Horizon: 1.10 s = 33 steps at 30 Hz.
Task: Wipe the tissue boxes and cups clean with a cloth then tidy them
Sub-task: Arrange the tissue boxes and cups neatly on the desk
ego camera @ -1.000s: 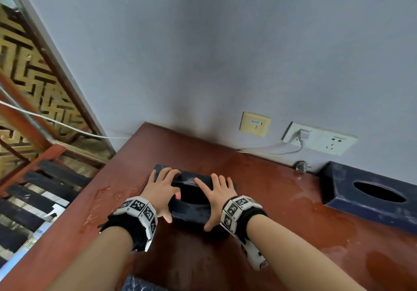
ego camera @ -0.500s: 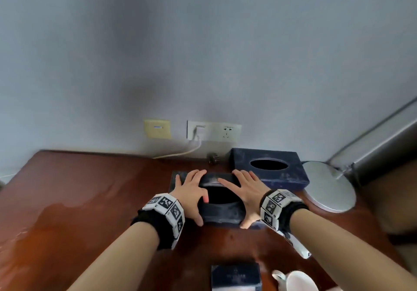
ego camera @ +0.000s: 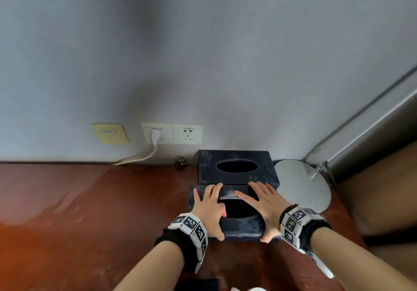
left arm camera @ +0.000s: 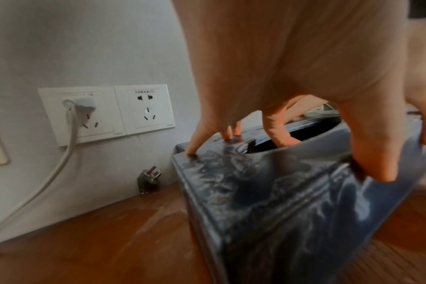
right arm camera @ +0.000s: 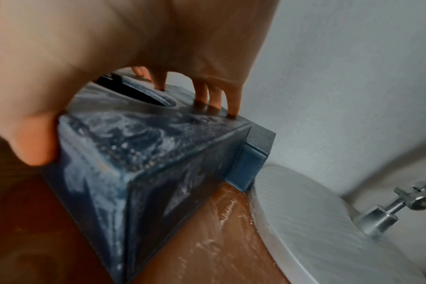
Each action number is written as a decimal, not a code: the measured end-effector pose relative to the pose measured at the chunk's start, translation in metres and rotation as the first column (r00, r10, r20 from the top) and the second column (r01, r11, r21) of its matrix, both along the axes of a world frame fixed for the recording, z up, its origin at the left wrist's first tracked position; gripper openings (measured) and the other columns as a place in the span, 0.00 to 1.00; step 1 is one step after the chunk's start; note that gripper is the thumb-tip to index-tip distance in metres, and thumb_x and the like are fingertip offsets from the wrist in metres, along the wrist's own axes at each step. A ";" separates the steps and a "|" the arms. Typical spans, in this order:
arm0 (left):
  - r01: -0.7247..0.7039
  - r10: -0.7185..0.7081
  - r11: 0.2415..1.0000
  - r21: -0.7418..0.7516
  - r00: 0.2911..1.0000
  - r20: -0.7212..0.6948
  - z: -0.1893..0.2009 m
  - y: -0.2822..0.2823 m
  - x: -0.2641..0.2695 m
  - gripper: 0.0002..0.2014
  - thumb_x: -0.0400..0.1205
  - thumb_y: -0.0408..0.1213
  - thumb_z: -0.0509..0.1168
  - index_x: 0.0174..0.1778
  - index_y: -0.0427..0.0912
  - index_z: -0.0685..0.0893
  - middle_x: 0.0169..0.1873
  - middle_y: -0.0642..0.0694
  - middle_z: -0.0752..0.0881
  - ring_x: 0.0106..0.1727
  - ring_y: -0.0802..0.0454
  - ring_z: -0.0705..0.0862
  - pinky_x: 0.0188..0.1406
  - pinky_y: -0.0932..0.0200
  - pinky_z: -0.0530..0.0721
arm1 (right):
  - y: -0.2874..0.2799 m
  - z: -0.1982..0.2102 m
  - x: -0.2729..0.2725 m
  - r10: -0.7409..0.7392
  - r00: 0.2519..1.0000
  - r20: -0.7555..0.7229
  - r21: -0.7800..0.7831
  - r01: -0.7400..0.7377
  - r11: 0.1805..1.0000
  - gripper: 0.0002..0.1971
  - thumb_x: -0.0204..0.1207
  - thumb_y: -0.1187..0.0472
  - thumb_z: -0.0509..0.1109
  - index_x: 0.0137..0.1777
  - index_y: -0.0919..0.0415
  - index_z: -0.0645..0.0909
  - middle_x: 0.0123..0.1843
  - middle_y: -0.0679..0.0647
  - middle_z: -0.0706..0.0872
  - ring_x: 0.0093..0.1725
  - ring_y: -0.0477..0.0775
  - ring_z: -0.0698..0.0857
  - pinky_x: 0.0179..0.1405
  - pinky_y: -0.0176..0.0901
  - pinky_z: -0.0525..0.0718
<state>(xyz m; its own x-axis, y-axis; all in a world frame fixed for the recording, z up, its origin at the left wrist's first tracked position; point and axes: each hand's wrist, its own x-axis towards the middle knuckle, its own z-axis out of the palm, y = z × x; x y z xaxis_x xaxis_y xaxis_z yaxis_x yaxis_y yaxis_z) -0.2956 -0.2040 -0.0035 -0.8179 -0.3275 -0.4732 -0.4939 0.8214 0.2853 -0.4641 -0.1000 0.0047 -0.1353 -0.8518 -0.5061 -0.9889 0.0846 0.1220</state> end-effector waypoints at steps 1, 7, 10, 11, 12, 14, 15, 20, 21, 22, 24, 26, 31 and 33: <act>-0.005 0.005 1.000 -0.001 1.000 0.004 -0.001 -0.001 -0.003 0.25 0.71 0.46 0.74 0.62 0.43 0.80 0.82 0.42 0.35 0.81 0.40 0.32 0.75 0.24 0.36 | -0.002 -0.001 -0.004 0.011 1.000 0.002 -0.002 -0.011 1.000 0.68 0.53 0.44 0.83 0.77 0.36 0.28 0.83 0.60 0.41 0.81 0.64 0.44 0.81 0.58 0.43; -0.007 0.007 1.000 -0.016 1.000 0.018 -0.009 0.002 -0.013 0.25 0.72 0.48 0.73 0.63 0.43 0.78 0.82 0.40 0.35 0.82 0.40 0.32 0.76 0.25 0.37 | -0.001 -0.005 -0.017 0.045 0.998 0.038 -0.014 -0.044 0.999 0.66 0.55 0.46 0.82 0.78 0.37 0.30 0.83 0.59 0.40 0.82 0.63 0.43 0.80 0.55 0.40; 0.007 -0.007 1.000 -0.020 1.000 0.014 -0.010 0.005 -0.018 0.25 0.72 0.47 0.73 0.63 0.43 0.78 0.82 0.39 0.35 0.82 0.40 0.32 0.76 0.25 0.37 | 0.004 -0.007 -0.022 0.046 0.999 0.026 -0.027 -0.045 0.999 0.66 0.55 0.46 0.82 0.78 0.38 0.31 0.83 0.58 0.40 0.82 0.62 0.43 0.80 0.55 0.41; 0.011 -0.011 1.000 -0.023 1.000 0.011 -0.011 0.005 -0.019 0.25 0.72 0.47 0.73 0.64 0.43 0.78 0.82 0.39 0.35 0.82 0.40 0.32 0.76 0.25 0.38 | 0.005 -0.008 -0.023 0.042 0.999 0.026 -0.032 -0.041 0.999 0.66 0.55 0.45 0.82 0.78 0.37 0.31 0.83 0.58 0.40 0.82 0.62 0.43 0.81 0.55 0.41; 0.015 -0.014 1.000 -0.025 1.000 0.010 -0.011 0.006 -0.019 0.25 0.72 0.47 0.73 0.64 0.43 0.78 0.82 0.39 0.36 0.82 0.40 0.33 0.76 0.25 0.38 | 0.005 -0.009 -0.024 0.038 0.999 0.027 -0.037 -0.037 0.999 0.66 0.55 0.45 0.82 0.79 0.38 0.32 0.83 0.57 0.40 0.82 0.62 0.42 0.81 0.55 0.41; 0.027 -0.026 0.999 -0.023 1.000 0.009 -0.012 0.006 -0.021 0.26 0.72 0.47 0.74 0.64 0.43 0.79 0.82 0.40 0.37 0.82 0.41 0.34 0.76 0.25 0.38 | 0.007 -0.012 -0.025 0.036 0.999 0.026 -0.036 -0.035 0.999 0.66 0.55 0.44 0.82 0.79 0.40 0.32 0.83 0.57 0.38 0.82 0.61 0.40 0.80 0.55 0.40; 0.036 -0.036 0.999 -0.023 0.999 0.006 -0.012 0.006 -0.022 0.26 0.72 0.47 0.74 0.64 0.44 0.79 0.82 0.41 0.38 0.82 0.42 0.34 0.76 0.25 0.38 | 0.009 -0.015 -0.025 0.032 0.999 0.027 -0.028 -0.031 0.999 0.66 0.55 0.44 0.81 0.79 0.41 0.31 0.83 0.57 0.36 0.82 0.61 0.39 0.80 0.55 0.38; 0.067 -0.068 0.996 -0.061 0.998 -0.010 -0.013 0.008 -0.020 0.27 0.73 0.49 0.74 0.67 0.47 0.78 0.83 0.45 0.43 0.83 0.45 0.38 0.77 0.28 0.38 | 0.015 -0.022 -0.019 -0.021 1.000 0.009 -0.011 0.021 1.000 0.66 0.59 0.46 0.81 0.79 0.46 0.28 0.82 0.57 0.29 0.82 0.59 0.33 0.80 0.58 0.38; 0.066 -0.068 0.995 -0.072 0.997 -0.019 -0.013 0.008 -0.017 0.27 0.74 0.50 0.72 0.68 0.48 0.77 0.84 0.46 0.45 0.84 0.46 0.39 0.77 0.29 0.38 | 0.014 -0.020 -0.016 -0.024 1.000 -0.004 0.006 0.024 1.000 0.66 0.59 0.45 0.81 0.80 0.47 0.28 0.82 0.58 0.29 0.82 0.60 0.33 0.80 0.58 0.38; 0.057 -0.060 0.995 -0.078 0.998 -0.030 -0.013 0.008 -0.013 0.27 0.75 0.51 0.71 0.69 0.49 0.77 0.84 0.47 0.46 0.84 0.47 0.41 0.78 0.32 0.39 | 0.013 -0.018 -0.013 -0.025 1.000 -0.016 0.023 0.025 0.999 0.66 0.59 0.44 0.80 0.80 0.49 0.29 0.82 0.58 0.29 0.82 0.60 0.33 0.80 0.58 0.39; 0.017 -0.021 0.997 -0.075 0.999 -0.049 -0.010 0.004 -0.001 0.26 0.78 0.52 0.67 0.72 0.50 0.74 0.84 0.48 0.49 0.84 0.49 0.45 0.79 0.35 0.40 | 0.009 -0.009 -0.005 -0.022 0.999 -0.024 0.051 0.023 0.998 0.63 0.60 0.41 0.79 0.81 0.50 0.32 0.82 0.58 0.30 0.82 0.60 0.34 0.80 0.59 0.39; -0.027 0.022 0.997 -0.078 0.998 -0.064 -0.002 -0.003 0.015 0.27 0.80 0.52 0.64 0.75 0.51 0.70 0.83 0.48 0.51 0.84 0.49 0.49 0.80 0.39 0.45 | 0.003 0.001 0.008 -0.009 1.000 -0.014 0.047 0.010 0.999 0.57 0.64 0.41 0.77 0.82 0.51 0.40 0.83 0.58 0.33 0.83 0.60 0.37 0.81 0.59 0.42; -0.116 0.105 0.989 -0.093 0.988 -0.117 0.020 -0.016 0.069 0.23 0.81 0.49 0.63 0.73 0.51 0.72 0.74 0.47 0.69 0.76 0.48 0.67 0.73 0.51 0.66 | -0.013 0.032 0.063 -0.025 0.997 0.075 -0.051 0.029 0.998 0.34 0.76 0.50 0.69 0.79 0.54 0.61 0.84 0.56 0.49 0.81 0.59 0.56 0.78 0.54 0.62; -0.131 0.127 0.990 -0.061 0.990 -0.068 0.025 -0.020 0.097 0.22 0.81 0.48 0.63 0.72 0.52 0.74 0.70 0.46 0.73 0.72 0.48 0.71 0.70 0.52 0.71 | -0.016 0.039 0.093 -0.003 0.997 0.079 -0.077 0.009 0.997 0.28 0.78 0.52 0.67 0.77 0.55 0.65 0.81 0.57 0.57 0.78 0.60 0.63 0.73 0.56 0.70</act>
